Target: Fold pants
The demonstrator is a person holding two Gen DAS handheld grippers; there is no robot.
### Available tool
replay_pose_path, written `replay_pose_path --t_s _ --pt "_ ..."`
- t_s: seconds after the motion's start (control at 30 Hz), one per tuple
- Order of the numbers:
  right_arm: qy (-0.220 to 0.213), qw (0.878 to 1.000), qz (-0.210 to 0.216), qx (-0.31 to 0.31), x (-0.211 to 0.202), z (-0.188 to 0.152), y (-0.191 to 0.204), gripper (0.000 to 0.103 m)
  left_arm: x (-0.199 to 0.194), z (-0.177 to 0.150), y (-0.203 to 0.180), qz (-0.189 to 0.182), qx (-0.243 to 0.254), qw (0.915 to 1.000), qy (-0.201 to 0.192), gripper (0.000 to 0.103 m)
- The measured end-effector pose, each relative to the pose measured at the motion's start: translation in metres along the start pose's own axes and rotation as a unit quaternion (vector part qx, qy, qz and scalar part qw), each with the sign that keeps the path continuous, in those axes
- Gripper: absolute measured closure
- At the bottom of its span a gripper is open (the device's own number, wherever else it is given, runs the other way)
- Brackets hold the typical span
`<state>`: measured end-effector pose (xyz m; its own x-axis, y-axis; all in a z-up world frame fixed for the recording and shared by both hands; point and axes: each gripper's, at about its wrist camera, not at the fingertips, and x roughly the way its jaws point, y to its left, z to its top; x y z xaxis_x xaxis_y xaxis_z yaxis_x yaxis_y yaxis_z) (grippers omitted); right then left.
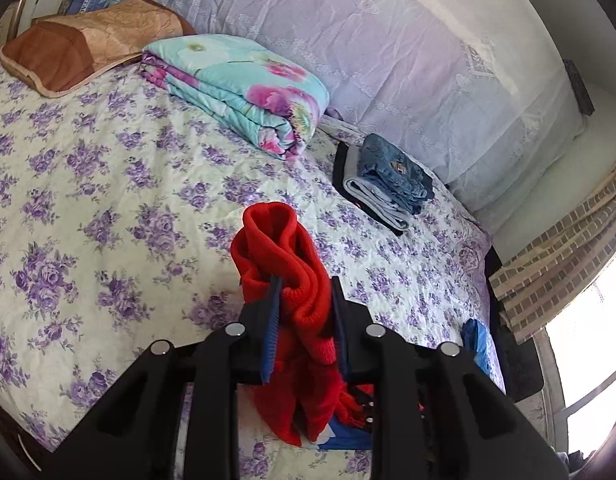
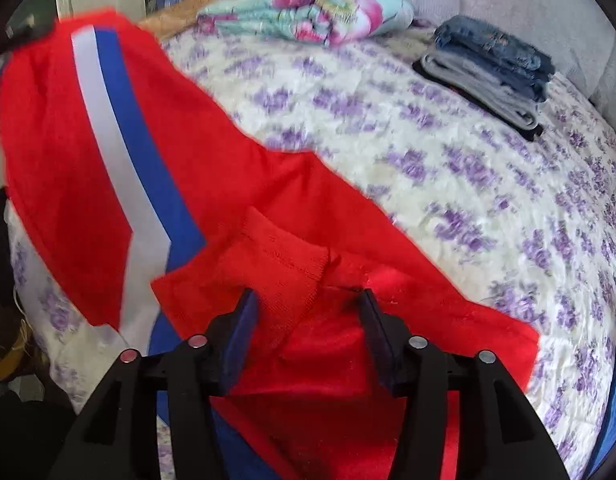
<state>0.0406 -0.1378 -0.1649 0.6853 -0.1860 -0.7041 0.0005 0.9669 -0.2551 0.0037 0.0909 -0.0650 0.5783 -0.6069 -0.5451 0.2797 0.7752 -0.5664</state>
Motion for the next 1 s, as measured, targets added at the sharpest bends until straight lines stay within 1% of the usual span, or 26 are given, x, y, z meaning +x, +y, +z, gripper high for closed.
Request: replay_pose_path --t_s 0.03,0.07,0.13,0.17,0.2,0.27,0.33,0.4,0.47,0.5,0.57,0.6,0.7,0.73,0.8,0.87,0.9,0.93,0.97,1.0 --pt "0.006 1.000 0.004 -0.004 -0.002 0.002 -0.001 0.045 0.000 -0.001 -0.011 -0.002 0.011 0.9999 0.001 0.081" --pt "0.003 1.000 0.017 0.002 -0.008 0.003 -0.006 0.045 0.001 -0.003 -0.021 -0.005 0.020 0.9998 0.002 0.081" --pt "-0.032 0.998 0.051 0.032 -0.031 -0.002 -0.023 0.045 0.003 -0.007 -0.044 -0.013 0.047 0.9988 0.006 0.081" --pt "-0.050 0.996 0.054 0.052 -0.043 -0.010 -0.034 0.042 0.004 -0.009 -0.057 -0.016 0.064 0.9978 0.006 0.081" --pt "-0.058 0.995 0.048 0.070 -0.052 -0.019 -0.045 0.040 0.006 -0.012 -0.068 -0.020 0.078 0.9967 0.008 0.081" --pt "-0.060 0.991 0.035 0.111 -0.065 -0.041 -0.074 0.039 0.011 -0.020 -0.094 -0.037 0.102 0.9939 0.017 0.081" --pt "-0.055 0.985 0.022 0.160 -0.076 -0.067 -0.105 0.039 0.024 -0.034 -0.126 -0.061 0.136 0.9881 0.037 0.081" --pt "-0.050 0.977 0.010 0.206 -0.083 -0.090 -0.133 0.039 0.042 -0.052 -0.154 -0.077 0.173 0.9799 0.062 0.081" --pt "-0.048 0.968 -0.005 0.246 -0.091 -0.112 -0.158 0.039 0.065 -0.077 -0.180 -0.095 0.209 0.9684 0.096 0.081" --pt "-0.048 0.964 -0.013 0.261 -0.094 -0.123 -0.168 0.039 0.081 -0.096 -0.196 -0.106 0.236 0.9585 0.120 0.081" --pt "-0.049 0.957 -0.027 0.285 -0.100 -0.140 -0.185 0.039 0.110 -0.128 -0.212 -0.105 0.277 0.9426 0.154 0.081" --pt "-0.050 0.954 -0.032 0.294 -0.101 -0.147 -0.193 0.039 0.128 -0.147 -0.218 -0.102 0.295 0.9333 0.177 0.081" --pt "-0.054 0.950 -0.040 0.304 -0.109 -0.161 -0.203 0.039 0.158 -0.181 -0.223 -0.102 0.306 0.9198 0.224 0.081" --pt "-0.056 0.950 -0.040 0.305 -0.110 -0.163 -0.204 0.039 0.161 -0.185 -0.224 -0.103 0.305 0.9177 0.232 0.081" --pt "-0.067 0.949 -0.034 0.305 -0.115 -0.161 -0.204 0.039 0.157 -0.184 -0.227 -0.120 0.299 0.9182 0.230 0.082" --pt "-0.088 0.950 -0.025 0.298 -0.122 -0.152 -0.200 0.039 0.150 -0.181 -0.229 -0.141 0.287 0.9178 0.235 0.065" --pt "-0.099 0.951 -0.018 0.293 -0.125 -0.145 -0.198 0.039 0.145 -0.178 -0.229 -0.146 0.288 0.9180 0.230 0.052" --pt "-0.109 0.952 -0.012 0.287 -0.129 -0.136 -0.195 0.039 0.136 -0.175 -0.230 -0.141 0.294 0.9205 0.215 0.043" --pt "-0.121 0.954 -0.004 0.276 -0.133 -0.125 -0.190 0.039 0.130 -0.171 -0.230 -0.135 0.297 0.9233 0.203 0.042" --pt "-0.130 0.956 0.003 0.265 -0.135 -0.114 -0.186 0.039 0.123 -0.164 -0.227 -0.130 0.293 0.9277 0.192 0.042"
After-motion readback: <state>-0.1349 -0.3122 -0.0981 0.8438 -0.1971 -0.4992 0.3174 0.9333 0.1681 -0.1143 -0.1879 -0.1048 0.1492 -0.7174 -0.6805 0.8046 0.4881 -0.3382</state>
